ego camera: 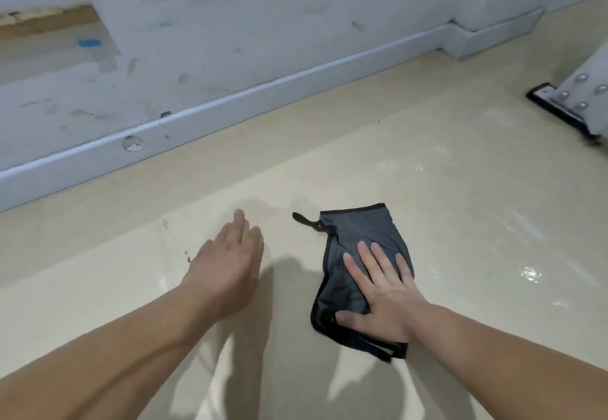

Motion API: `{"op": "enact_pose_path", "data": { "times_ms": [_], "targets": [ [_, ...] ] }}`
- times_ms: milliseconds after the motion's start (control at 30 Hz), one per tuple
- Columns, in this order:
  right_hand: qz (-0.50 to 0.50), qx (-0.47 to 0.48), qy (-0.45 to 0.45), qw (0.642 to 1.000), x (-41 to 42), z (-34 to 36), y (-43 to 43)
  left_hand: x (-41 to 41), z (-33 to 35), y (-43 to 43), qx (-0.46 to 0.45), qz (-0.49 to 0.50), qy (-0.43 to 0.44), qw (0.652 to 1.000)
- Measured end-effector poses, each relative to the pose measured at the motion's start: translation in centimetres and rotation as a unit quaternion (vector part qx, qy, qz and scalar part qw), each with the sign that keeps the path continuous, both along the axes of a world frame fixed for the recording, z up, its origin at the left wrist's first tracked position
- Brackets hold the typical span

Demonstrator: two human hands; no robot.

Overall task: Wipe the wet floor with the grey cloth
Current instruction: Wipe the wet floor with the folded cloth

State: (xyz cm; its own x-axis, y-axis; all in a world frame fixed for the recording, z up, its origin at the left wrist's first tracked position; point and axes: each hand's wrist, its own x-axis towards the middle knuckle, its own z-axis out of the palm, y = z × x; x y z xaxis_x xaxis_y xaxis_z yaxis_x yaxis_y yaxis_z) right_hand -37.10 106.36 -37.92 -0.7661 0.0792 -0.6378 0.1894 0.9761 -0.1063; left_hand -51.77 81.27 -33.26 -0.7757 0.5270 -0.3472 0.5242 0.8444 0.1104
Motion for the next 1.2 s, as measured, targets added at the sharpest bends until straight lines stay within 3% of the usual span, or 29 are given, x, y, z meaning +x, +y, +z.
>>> {"op": "enact_pose_path", "data": {
  "times_ms": [133, 267, 567, 800, 933, 1067, 1200],
  "targets": [
    [-0.038, -0.009, -0.03, 0.999, 1.5, 0.5, 5.8, 4.5, 2.1, 9.0, 0.003, -0.089, -0.113, 0.99],
    [-0.05, -0.018, -0.07, 0.996, 1.1, 0.9, 11.6, 6.8, 4.0, 16.1, -0.011, -0.121, -0.16, 0.98],
    [-0.003, -0.046, -0.101, 0.994, -3.6, 1.6, 17.3, 8.1, 9.7, 25.7, 0.01, 0.04, -0.227, 0.973],
    [0.001, -0.037, -0.135, 0.99, -4.4, 2.4, 17.4, 5.7, 15.4, 26.3, -0.026, -0.063, -0.183, 0.981],
    [-0.017, -0.049, -0.135, 0.99, -5.7, 2.7, 18.0, 1.8, 16.7, 24.2, -0.138, -0.132, -0.169, 0.967],
    [-0.024, -0.056, -0.127, 0.99, -7.1, 2.2, 19.3, -2.6, 14.2, 26.0, -0.18, -0.155, -0.146, 0.96],
    [-0.043, -0.052, -0.119, 0.991, -8.7, 1.4, 20.9, -5.3, 8.4, 29.9, -0.138, -0.133, -0.151, 0.97]
  ]
}}
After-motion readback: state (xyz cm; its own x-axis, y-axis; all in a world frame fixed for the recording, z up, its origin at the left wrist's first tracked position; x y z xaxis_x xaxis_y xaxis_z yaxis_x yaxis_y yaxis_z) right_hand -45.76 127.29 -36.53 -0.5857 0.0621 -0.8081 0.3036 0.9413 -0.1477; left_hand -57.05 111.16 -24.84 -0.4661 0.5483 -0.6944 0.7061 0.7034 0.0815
